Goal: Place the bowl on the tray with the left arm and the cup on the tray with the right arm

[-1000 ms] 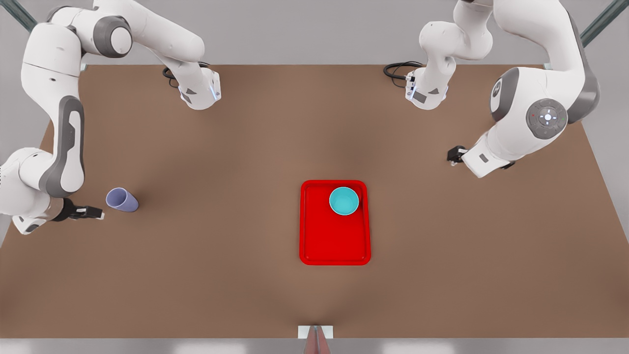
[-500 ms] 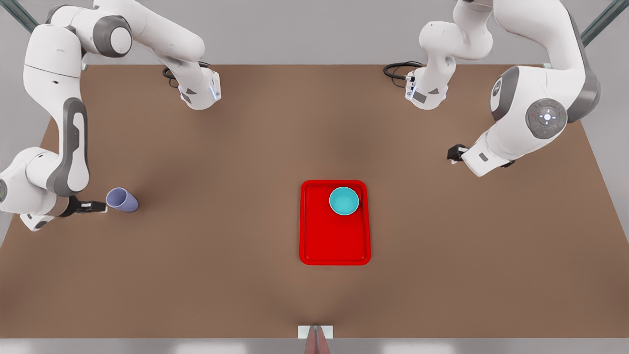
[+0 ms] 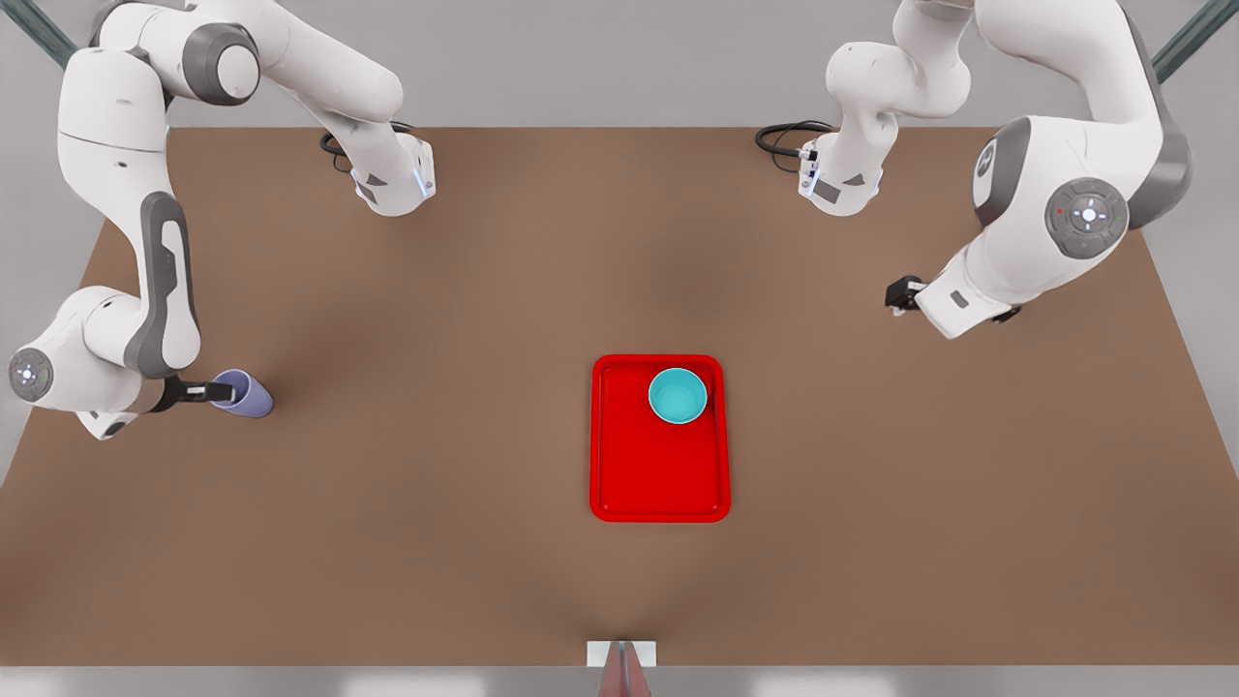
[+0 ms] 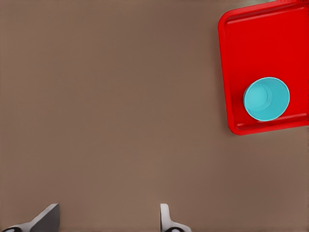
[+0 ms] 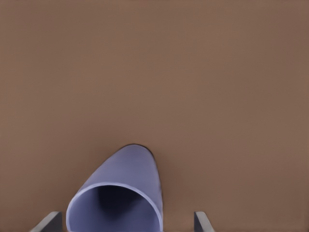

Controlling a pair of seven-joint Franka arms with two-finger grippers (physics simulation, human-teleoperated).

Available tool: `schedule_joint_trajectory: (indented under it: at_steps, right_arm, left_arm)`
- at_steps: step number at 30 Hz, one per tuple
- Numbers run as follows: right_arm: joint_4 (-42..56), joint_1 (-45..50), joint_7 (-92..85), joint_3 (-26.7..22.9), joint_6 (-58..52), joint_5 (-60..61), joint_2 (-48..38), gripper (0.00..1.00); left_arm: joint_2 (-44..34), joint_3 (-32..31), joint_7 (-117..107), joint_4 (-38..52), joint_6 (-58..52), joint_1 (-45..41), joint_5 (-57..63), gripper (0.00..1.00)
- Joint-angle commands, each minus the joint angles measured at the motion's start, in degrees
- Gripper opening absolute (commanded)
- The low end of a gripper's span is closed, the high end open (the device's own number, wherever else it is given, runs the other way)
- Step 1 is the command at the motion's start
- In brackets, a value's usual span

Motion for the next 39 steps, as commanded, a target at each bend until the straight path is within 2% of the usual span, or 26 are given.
schedule_joint_trajectory:
  at_steps: [1,12,13,15,16,17,39]
  right_arm:
    - [-0.1,0.0,-0.1,-0.1,0.5,-0.3,0.1,1.0]
    - [-3.3,-0.4,-0.2,-1.0,2.5,-0.8,1.5,1.0]
    - [-3.3,-0.9,-0.5,-1.0,3.0,-0.8,1.6,0.97]
    - [-3.3,-0.9,-0.6,-1.0,3.3,-0.8,1.6,0.56]
    - [-3.3,-0.9,-0.6,-1.0,3.4,-0.7,1.7,0.31]
    - [-3.3,-0.8,-0.4,-1.0,3.4,-0.7,1.7,0.21]
    - [0.9,0.2,0.0,-0.1,0.1,-0.1,-0.2,0.21]
  left_arm:
    - [-0.1,0.1,0.0,-0.1,0.1,-0.1,0.1,1.0]
    - [-0.9,-0.1,0.0,-0.1,-0.7,-0.1,0.3,1.0]
    - [-0.9,-0.1,0.0,-0.1,-0.7,-0.1,0.3,1.0]
    - [-0.6,0.0,0.0,-0.1,-0.5,-0.1,0.3,1.0]
    - [-0.7,0.0,0.0,-0.1,-0.7,-0.1,0.3,1.0]
    - [-0.7,0.0,0.0,-0.1,-0.7,-0.1,0.3,1.0]
    - [-0.9,-0.1,0.0,-0.1,-1.1,-0.1,0.3,1.0]
